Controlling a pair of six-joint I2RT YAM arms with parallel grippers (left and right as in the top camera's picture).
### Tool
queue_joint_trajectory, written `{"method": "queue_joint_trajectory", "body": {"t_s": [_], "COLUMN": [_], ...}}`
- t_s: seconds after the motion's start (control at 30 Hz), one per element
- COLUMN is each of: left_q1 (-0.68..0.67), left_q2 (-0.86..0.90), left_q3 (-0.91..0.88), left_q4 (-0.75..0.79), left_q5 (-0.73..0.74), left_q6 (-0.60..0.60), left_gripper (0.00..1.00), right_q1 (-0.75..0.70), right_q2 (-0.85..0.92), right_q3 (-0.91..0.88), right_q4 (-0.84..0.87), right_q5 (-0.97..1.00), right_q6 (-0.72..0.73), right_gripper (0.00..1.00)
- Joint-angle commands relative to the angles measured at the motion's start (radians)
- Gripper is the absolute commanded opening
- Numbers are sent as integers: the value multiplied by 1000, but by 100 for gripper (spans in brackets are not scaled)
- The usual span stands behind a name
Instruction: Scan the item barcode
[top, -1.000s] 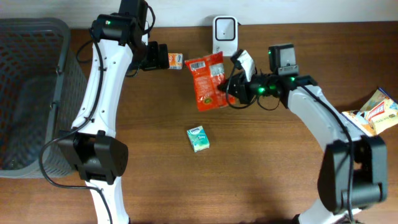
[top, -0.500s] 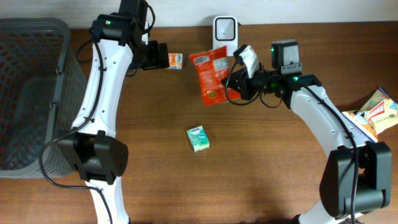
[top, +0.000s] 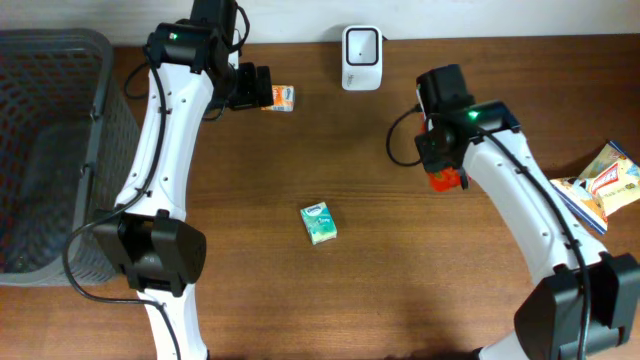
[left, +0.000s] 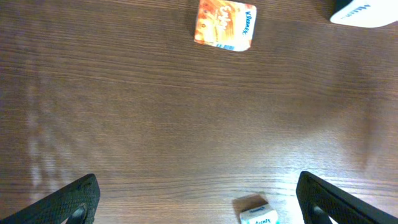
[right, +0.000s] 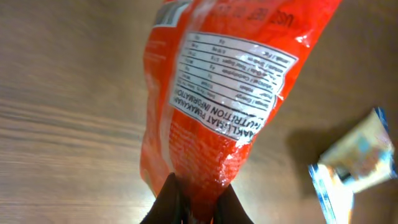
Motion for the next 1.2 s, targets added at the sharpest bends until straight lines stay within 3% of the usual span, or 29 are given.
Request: {"method": "queue_joint_trajectory", "body": {"t_s": [0.0,0.2,0.23,0.33,0.4,0.5,0.67,0.8,0.87,0.97,1.07,1.1,1.17], "left_q1": [-4,-4,-4,-4,-4,-4,-4,-4,-5,-9,-9,-9,-10], "left_q2": [9,9,9,9,9,9,9,9,9,9,9,9,9], "left_q3": [-5,-5,-5,-5,-5,-5,-5,-5,-5,-5,-5,-5,-5], "left_q4": [5,9,10,10,11,13,12,8,6,-2,-6,-6,-5], "left_q5": [23,23,23,23,23,23,23,23,23,23,23,23,23], "left_q6": [1,1,1,1,1,0,1,1,1,1,1,1,1], "left_gripper": [99,99,99,99,99,99,99,99,99,99,99,99,99], "right_q1": [11,18,21,47,83,150,183,142,104,30,-44,-53,-51], "right_q2": [39,150,158,169,166,166,166,166,166,167,176,179,188], "right_q3": [-13,-40,-40,-40,-35,-10,137,282,341,362,329,310,248], "right_q4": [-46,-154,-160,-172,-188,-196,-230,-308,-349,-371,-358,-341,-284], "right_q5": [86,35,15,-38,-63,-138,-331,-370,-370,-375,-463,-497,-551], "right_q6": [88,134,134,134,134,133,133,132,133,133,134,134,135], "right_gripper": [4,8,13,45,55,64,68,69,84,96,96,90,68]}}
